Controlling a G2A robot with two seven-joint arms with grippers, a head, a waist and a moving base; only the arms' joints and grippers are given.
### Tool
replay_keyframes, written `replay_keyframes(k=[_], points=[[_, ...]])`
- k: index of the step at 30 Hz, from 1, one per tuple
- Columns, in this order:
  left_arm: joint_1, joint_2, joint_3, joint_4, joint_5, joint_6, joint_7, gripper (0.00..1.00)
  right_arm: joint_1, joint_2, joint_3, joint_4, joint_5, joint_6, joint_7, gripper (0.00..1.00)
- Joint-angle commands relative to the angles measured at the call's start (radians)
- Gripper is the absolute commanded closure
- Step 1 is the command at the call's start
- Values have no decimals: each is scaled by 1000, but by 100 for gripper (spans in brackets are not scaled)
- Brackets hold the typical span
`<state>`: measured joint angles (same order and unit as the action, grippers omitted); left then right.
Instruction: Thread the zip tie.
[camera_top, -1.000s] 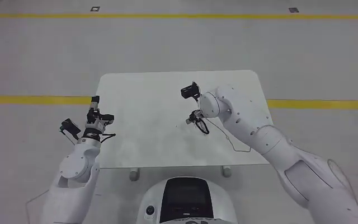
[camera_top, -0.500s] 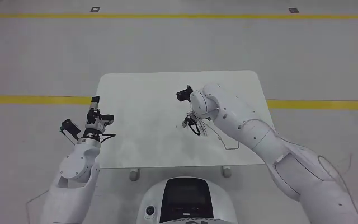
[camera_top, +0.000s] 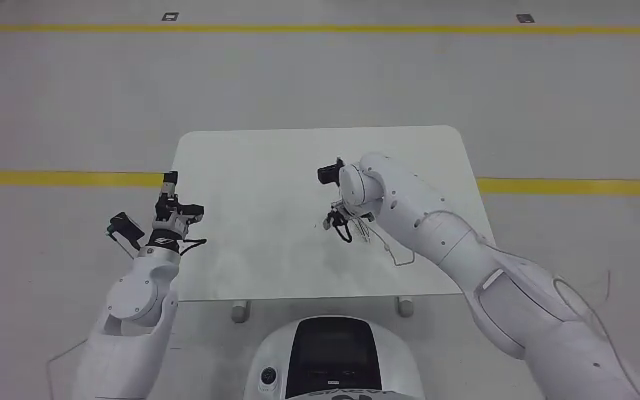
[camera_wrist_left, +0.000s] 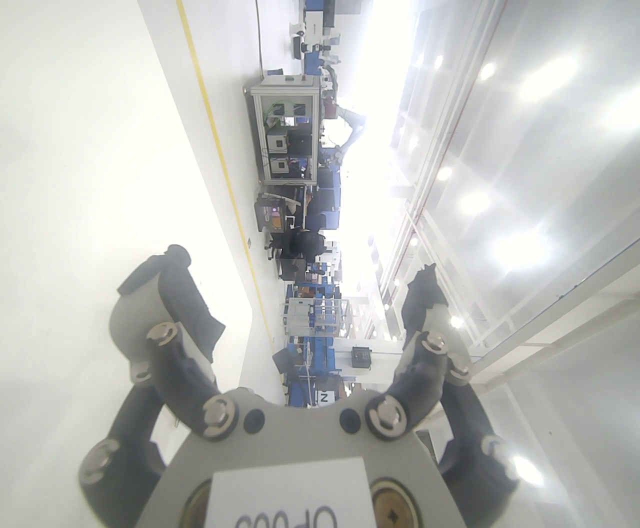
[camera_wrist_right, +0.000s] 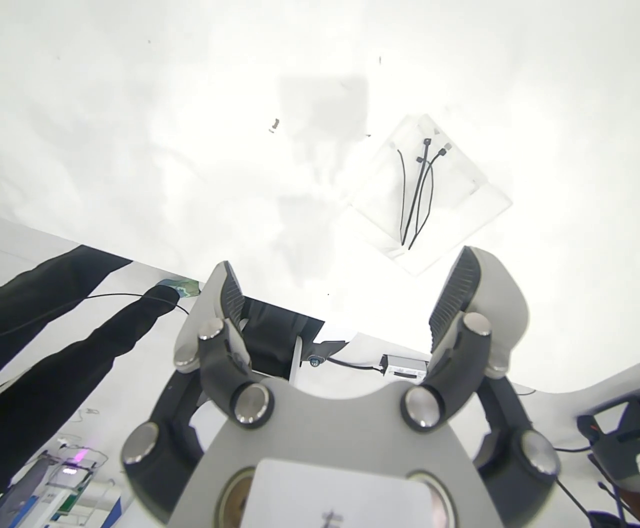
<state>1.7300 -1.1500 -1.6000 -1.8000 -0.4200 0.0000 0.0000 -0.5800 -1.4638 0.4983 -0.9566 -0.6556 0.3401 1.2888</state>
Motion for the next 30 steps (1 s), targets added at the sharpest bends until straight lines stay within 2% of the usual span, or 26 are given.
replay_keyframes(k=[1,7,10,18,22,30], points=[[0,0,0,0,0,0,0,0,0,1,0,-2,0,0,1,0],[0,0,0,0,0,0,0,0,0,1,0,-2,0,0,1,0],[0,0,0,0,0,0,0,0,-23,-5,-17,11,-37,0,-54,0],[0,0,0,0,0,0,0,0,-23,-11,-16,16,-29,-10,-57,0],[0,0,0,0,0,0,0,0,-31,-10,-16,23,-68,0,-92,0],[0,0,0,0,0,0,0,0,-32,-12,-13,25,-80,0,-90,0]])
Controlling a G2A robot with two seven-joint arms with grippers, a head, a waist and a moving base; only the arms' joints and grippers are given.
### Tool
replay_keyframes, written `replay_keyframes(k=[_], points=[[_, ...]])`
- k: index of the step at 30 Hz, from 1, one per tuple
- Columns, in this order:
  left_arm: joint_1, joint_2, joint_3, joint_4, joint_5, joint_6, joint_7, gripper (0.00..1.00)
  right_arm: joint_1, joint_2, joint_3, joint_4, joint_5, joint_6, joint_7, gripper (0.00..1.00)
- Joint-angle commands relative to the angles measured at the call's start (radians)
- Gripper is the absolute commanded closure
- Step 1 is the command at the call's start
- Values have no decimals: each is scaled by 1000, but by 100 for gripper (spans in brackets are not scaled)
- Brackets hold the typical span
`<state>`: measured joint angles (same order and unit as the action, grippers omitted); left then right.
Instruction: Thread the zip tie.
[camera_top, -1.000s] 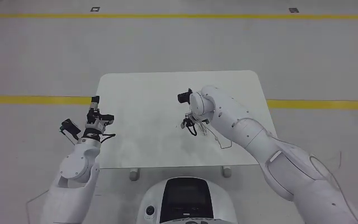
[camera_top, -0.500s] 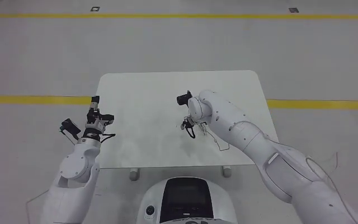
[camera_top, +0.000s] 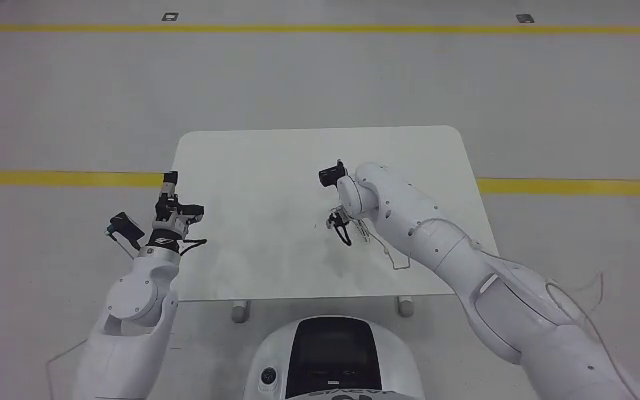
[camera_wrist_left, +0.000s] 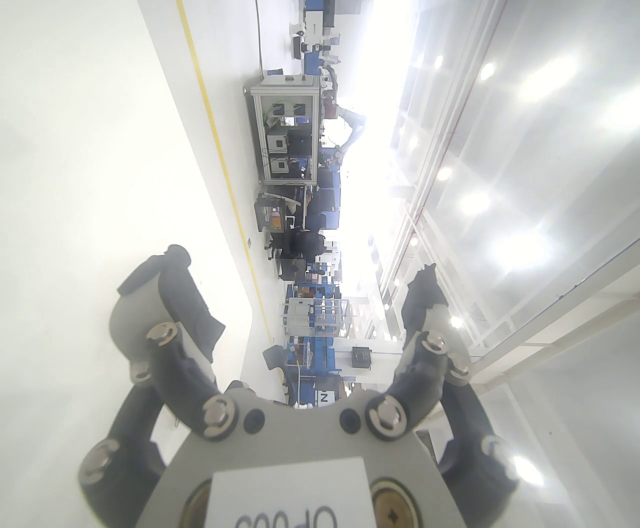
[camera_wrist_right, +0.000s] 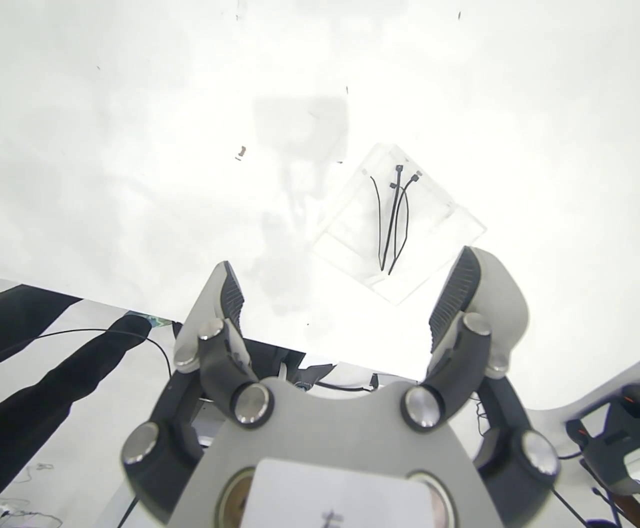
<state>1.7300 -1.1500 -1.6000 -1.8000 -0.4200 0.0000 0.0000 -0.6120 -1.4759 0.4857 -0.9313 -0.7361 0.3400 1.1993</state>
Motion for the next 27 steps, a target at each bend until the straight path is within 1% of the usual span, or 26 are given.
replay_keyframes(k=[1,4,6,10,18,20,23,27], points=[[0,0,0,0,0,0,0,0,0,0,0,0,0,0,0,0],[0,0,0,0,0,0,0,0,0,0,0,0,0,0,0,0],[0,0,0,0,0,0,0,0,-2,2,10,13,-26,0,-37,0],[0,0,0,0,0,0,0,0,-10,1,22,14,-67,0,-38,0],[0,0,0,0,0,0,0,0,-10,1,22,14,-67,0,-38,0],[0,0,0,0,0,0,0,0,-13,2,26,19,-63,-5,-44,0],[0,0,0,0,0,0,0,0,-11,3,40,28,-57,-46,-25,0],[0,0,0,0,0,0,0,0,-10,4,41,28,-57,-50,-23,0]])
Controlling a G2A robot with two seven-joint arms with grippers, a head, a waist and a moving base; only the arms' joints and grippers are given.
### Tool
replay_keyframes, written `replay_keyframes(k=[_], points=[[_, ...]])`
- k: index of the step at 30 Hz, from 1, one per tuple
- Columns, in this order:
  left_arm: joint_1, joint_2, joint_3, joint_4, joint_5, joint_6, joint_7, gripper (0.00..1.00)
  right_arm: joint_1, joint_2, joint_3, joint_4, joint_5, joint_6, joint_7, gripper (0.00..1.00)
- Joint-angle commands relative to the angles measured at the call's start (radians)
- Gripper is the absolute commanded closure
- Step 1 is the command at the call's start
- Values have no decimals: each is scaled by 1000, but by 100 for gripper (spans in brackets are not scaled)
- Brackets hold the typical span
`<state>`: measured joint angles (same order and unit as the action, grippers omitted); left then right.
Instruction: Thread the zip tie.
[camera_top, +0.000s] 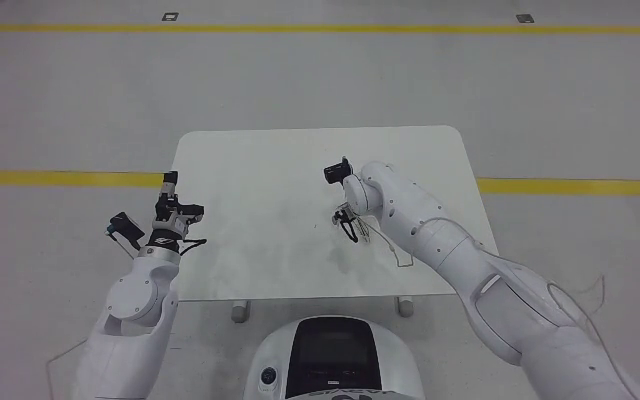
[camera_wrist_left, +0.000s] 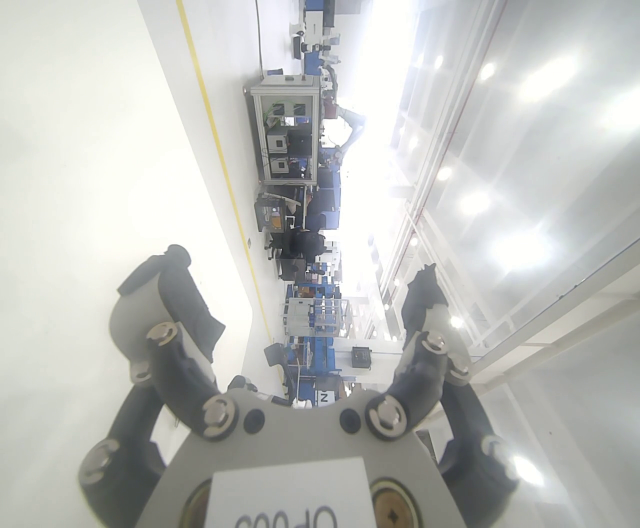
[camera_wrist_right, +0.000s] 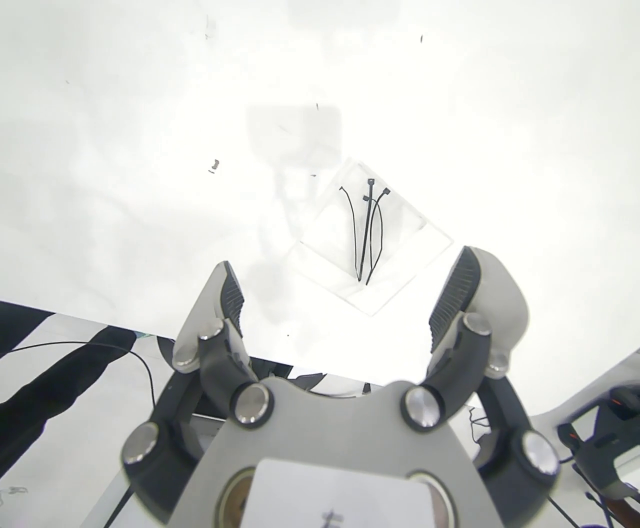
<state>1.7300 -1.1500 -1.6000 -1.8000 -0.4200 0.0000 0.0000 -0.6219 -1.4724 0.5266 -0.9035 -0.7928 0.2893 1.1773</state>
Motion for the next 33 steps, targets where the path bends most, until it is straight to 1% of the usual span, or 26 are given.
replay_keyframes(k=[1,4,7,17,18,19,21,24,28,30,33], points=[[0,0,0,0,0,0,0,0,0,0,0,0,0,1,-1,0],[0,0,0,0,0,0,0,0,0,0,0,0,0,1,-1,0],[0,0,0,0,0,0,0,0,-10,4,12,-2,-10,-10,-31,0],[0,0,0,0,0,0,0,0,-11,12,33,-30,-76,-26,31,0],[0,0,0,0,0,0,0,0,-12,12,36,-31,-79,-26,33,27],[0,0,0,0,0,0,0,0,-14,12,39,-33,-80,-27,35,52],[0,0,0,0,0,0,0,0,-19,12,46,-38,-82,-27,30,59],[0,0,0,0,0,0,0,0,-30,12,57,-45,-81,-29,19,65],[0,0,0,0,0,0,0,0,-38,10,63,-42,-94,-27,22,68],[0,0,0,0,0,0,0,0,-41,7,63,-36,-100,-24,21,74],[0,0,0,0,0,0,0,0,-45,2,65,-24,-101,-26,19,79]])
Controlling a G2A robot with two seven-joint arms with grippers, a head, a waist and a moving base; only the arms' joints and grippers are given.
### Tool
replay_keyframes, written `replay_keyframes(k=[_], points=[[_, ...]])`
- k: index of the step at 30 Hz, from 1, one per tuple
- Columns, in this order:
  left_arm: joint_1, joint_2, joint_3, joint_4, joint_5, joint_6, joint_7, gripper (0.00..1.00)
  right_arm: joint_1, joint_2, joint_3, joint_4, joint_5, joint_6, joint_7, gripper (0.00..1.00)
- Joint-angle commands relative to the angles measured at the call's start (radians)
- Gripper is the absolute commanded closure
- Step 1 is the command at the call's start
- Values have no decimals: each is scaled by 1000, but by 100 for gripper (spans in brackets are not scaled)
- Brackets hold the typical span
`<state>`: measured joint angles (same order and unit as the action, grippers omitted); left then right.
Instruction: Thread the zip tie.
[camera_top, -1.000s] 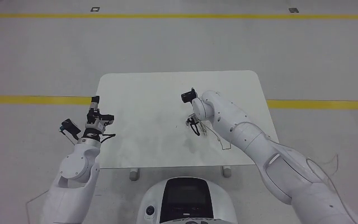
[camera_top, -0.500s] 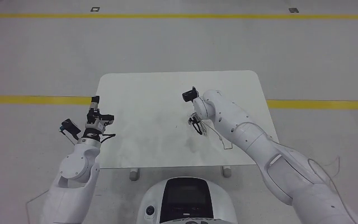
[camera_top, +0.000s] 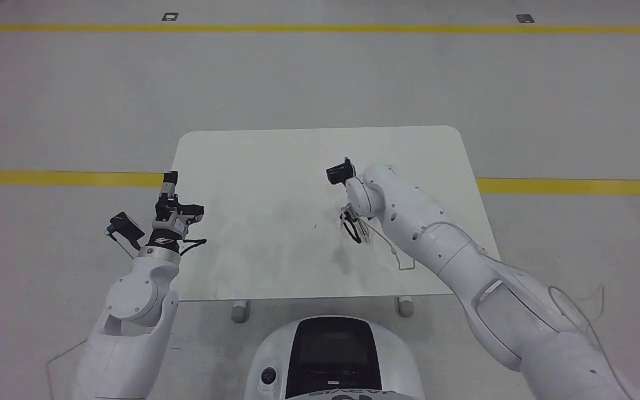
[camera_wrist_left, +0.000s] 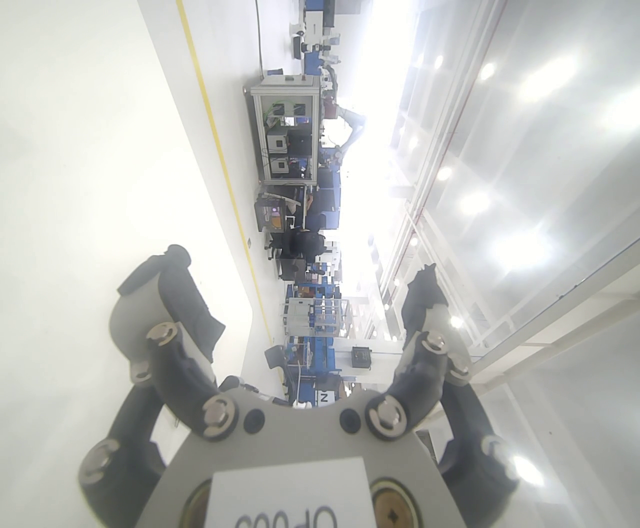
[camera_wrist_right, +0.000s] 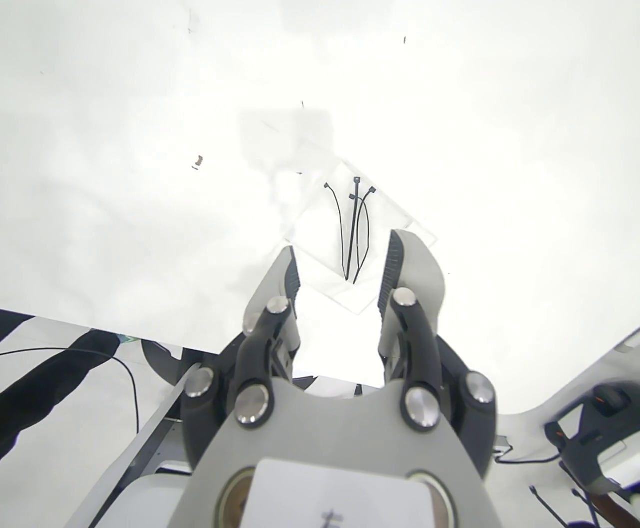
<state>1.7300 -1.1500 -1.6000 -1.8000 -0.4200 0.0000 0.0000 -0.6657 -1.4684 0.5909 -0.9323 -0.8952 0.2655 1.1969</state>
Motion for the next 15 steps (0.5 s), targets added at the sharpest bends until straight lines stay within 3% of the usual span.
replay_keyframes(k=[1,15], points=[[0,0,0,0,0,0,0,0,-2,-4,0,10,1,-5,0,79],[0,0,0,0,0,0,0,0,2,-50,-17,128,0,-14,-63,82]])
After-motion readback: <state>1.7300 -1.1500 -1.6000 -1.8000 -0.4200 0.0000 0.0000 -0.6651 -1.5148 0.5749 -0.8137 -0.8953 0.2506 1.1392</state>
